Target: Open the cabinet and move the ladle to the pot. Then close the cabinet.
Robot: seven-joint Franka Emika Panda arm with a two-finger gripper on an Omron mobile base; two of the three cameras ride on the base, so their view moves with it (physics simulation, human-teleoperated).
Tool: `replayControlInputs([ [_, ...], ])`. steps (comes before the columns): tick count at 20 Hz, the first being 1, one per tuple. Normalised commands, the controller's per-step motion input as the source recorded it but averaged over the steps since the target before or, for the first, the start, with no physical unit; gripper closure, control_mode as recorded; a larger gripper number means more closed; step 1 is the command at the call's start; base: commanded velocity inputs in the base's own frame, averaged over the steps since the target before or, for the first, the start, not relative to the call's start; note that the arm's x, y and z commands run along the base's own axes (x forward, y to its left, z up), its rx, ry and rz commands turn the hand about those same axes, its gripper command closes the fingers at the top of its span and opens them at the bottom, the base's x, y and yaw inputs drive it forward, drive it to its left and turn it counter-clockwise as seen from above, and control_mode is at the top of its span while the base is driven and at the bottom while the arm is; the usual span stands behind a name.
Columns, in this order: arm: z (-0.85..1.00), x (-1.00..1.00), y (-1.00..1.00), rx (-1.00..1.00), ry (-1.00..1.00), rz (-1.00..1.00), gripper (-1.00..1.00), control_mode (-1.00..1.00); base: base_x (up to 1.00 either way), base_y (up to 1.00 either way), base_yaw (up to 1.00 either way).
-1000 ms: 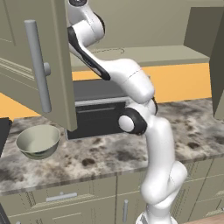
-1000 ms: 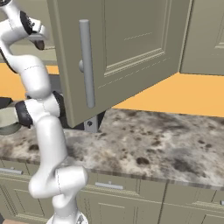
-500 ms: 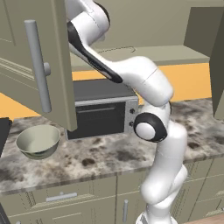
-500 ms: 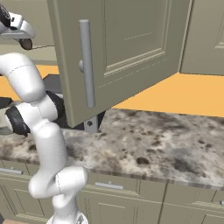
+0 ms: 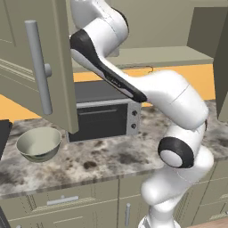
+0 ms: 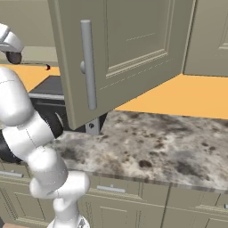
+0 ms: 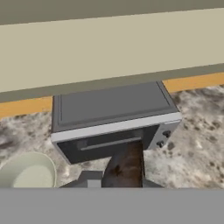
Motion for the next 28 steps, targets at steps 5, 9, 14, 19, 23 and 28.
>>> replayControlInputs([
  [5, -0.15, -1.0, -0.47, 0.15, -0.03, 0.0, 1.0, -1.0, 0.0, 0.0, 0.0],
  [9, 0.0, -1.0, -0.49, 0.13, -0.01, 0.0, 1.0, -1.0, 0.0, 0.0, 0.0],
  [14, -0.03, -0.9, -0.32, 0.08, 0.0, 0.0, 1.0, -1.0, 0.0, 0.0, 0.0],
  [19, -0.03, -0.83, -0.12, 0.0, 0.0, 0.0, 1.0, -1.0, 0.0, 0.0, 0.0],
  [23, -0.02, -0.45, -0.04, 0.0, 0.01, 0.0, 1.0, -1.0, 0.0, 0.0, 0.0],
  [28, -0.04, -0.15, -0.01, 0.0, 0.05, 0.02, 1.0, -1.0, 0.0, 0.0, 0.0],
])
